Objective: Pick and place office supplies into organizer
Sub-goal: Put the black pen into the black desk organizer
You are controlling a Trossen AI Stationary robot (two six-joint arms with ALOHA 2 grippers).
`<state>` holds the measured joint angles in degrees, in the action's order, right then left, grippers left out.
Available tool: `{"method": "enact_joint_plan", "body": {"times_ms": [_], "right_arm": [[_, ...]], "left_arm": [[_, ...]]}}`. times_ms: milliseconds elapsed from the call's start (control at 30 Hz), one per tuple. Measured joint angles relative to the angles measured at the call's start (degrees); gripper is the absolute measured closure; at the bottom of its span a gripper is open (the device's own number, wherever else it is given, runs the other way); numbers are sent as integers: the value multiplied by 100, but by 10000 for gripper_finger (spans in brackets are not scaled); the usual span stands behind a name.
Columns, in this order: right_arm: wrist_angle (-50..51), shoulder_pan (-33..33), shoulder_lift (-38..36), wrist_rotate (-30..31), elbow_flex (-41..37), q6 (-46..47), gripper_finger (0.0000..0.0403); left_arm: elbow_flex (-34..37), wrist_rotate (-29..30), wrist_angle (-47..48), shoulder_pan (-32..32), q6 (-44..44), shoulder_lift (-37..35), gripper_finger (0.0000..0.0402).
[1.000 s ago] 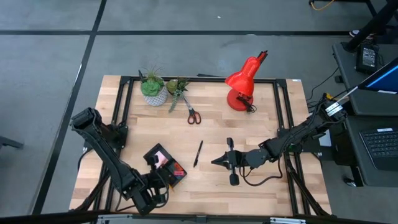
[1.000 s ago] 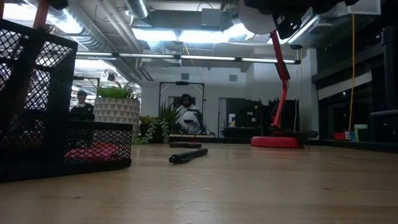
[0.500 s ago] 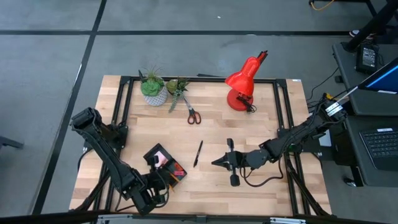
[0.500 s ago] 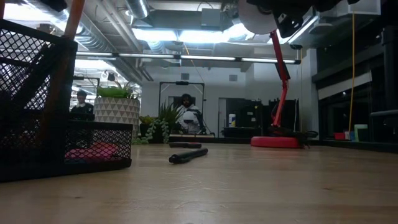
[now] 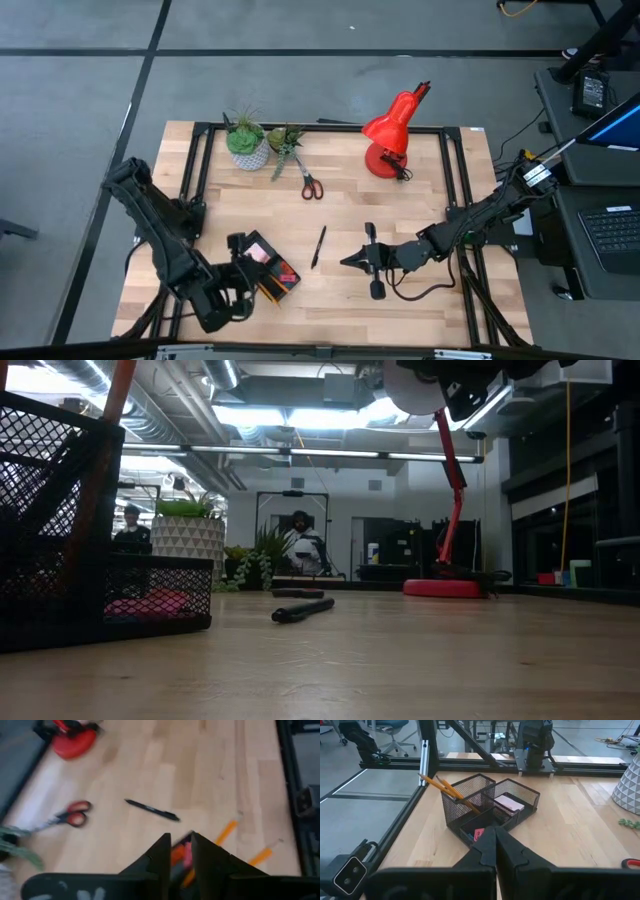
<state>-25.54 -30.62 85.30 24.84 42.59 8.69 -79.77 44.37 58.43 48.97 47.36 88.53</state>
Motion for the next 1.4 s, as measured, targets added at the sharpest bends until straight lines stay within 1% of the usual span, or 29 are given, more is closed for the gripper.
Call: {"method": "enact_joint_plan", "body": {"times_ms": [67, 200, 300, 433, 533, 633, 733, 800, 933, 1100, 1200, 1300, 1367, 1400], "right_arm": [[6, 1, 0, 0, 0, -2, 402], [26, 1, 0, 0, 0, -25, 402], [53, 1, 0, 0, 0, -138, 402], [68, 3, 0, 0, 0, -166, 402], [86, 11, 0, 0, 0, -168, 402], [115, 51, 0, -3, 0, -166, 402], [135, 130, 2, -76, 0, -169, 402], [138, 191, 2, -167, 0, -181, 402], [179, 307, 2, -257, 2, -189, 402], [472, 423, 2, -264, 7, -300, 402], [652, 511, 2, -322, 7, -350, 402], [708, 665, 4, -869, 7, -854, 402], [706, 810, 4, -1338, 14, -1086, 402], [757, 891, 4, -1481, 41, -1127, 402]], "left_arm": [[0, 146, 149, 0, -91, -139, 343], [14, 179, 321, -9, -378, -192, 374], [252, 203, 302, -6, -429, -193, 396], [667, 59, 269, -111, -225, -231, 400], [906, 59, 190, -214, -203, -410, 400], [1172, 36, -463, -370, -686, -761, 400], [1520, -295, -1468, -607, -1620, -1159, 400], [1794, -458, -1980, -780, -2096, -1441, 400], [2402, -738, -2730, -1182, -2610, -1941, 400], [2838, -1373, -2880, -1757, -2670, -2258, 400], [2983, -1862, -3108, -2040, -2979, -2280, 400], [3212, -2194, -3629, -2249, -3536, -2280, 400], [3384, -2304, -3986, -2393, -3853, -2280, 400], [3464, -2344, -4139, -2454, -3961, -2281, 400]]}}
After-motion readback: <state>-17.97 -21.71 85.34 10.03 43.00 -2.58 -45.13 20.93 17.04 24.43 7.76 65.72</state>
